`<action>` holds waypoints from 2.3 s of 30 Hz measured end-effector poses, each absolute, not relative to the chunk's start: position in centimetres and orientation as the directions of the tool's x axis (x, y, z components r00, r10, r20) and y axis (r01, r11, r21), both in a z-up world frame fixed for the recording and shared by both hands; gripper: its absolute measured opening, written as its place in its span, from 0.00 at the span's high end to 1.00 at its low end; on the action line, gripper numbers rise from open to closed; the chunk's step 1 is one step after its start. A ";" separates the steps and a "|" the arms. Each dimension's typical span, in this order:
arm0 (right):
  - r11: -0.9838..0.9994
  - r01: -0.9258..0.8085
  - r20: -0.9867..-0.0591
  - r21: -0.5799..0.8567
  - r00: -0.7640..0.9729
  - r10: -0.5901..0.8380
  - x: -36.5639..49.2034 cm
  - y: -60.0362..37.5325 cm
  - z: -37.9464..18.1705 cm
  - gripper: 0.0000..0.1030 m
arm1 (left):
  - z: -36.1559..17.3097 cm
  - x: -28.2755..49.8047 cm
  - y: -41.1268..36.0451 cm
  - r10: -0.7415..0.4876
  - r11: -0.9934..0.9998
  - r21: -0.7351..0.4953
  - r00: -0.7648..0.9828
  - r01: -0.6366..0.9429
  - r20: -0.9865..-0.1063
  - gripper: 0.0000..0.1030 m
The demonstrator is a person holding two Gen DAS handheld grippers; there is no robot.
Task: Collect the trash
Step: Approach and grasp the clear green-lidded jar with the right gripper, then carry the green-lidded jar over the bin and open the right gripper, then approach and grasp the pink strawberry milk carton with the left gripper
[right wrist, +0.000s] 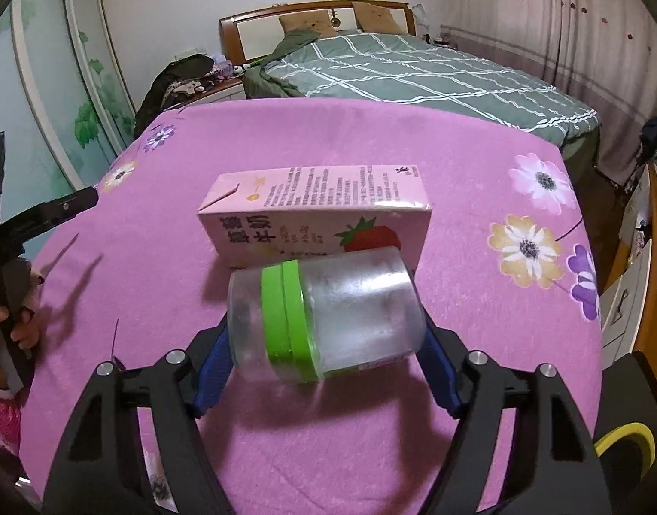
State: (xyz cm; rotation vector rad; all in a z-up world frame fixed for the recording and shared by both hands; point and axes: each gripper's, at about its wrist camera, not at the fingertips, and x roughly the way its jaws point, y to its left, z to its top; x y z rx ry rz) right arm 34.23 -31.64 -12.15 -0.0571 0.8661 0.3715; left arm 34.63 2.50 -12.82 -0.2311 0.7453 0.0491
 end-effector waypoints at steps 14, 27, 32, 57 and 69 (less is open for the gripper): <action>0.967 -0.201 -0.710 0.158 0.657 0.252 27.4 -35.8 -10.4 0.31 | -12.8 34.6 2.4 -0.037 0.974 -0.190 0.735 -0.126 -0.677 0.05; 0.962 0.198 -0.699 0.190 0.715 -0.010 20.6 -49.2 -10.9 0.31 | -12.8 34.5 2.3 -0.035 0.975 -0.185 0.736 -0.123 -0.676 0.05; 0.930 0.324 -0.720 0.171 0.686 -0.107 19.0 -53.9 -12.2 0.31 | -12.7 34.5 2.4 -0.035 0.974 -0.188 0.735 -0.128 -0.677 0.05; 0.979 0.141 -0.636 0.147 0.771 -0.015 24.5 -43.7 -10.4 0.18 | -12.6 34.5 1.0 -0.065 0.983 -0.169 0.737 -0.068 -0.673 0.05; 0.966 0.202 -0.647 0.160 0.761 -0.051 24.6 -44.4 -10.6 0.18 | -11.7 35.7 -7.9 -0.275 0.959 -0.162 0.628 0.232 -0.728 0.05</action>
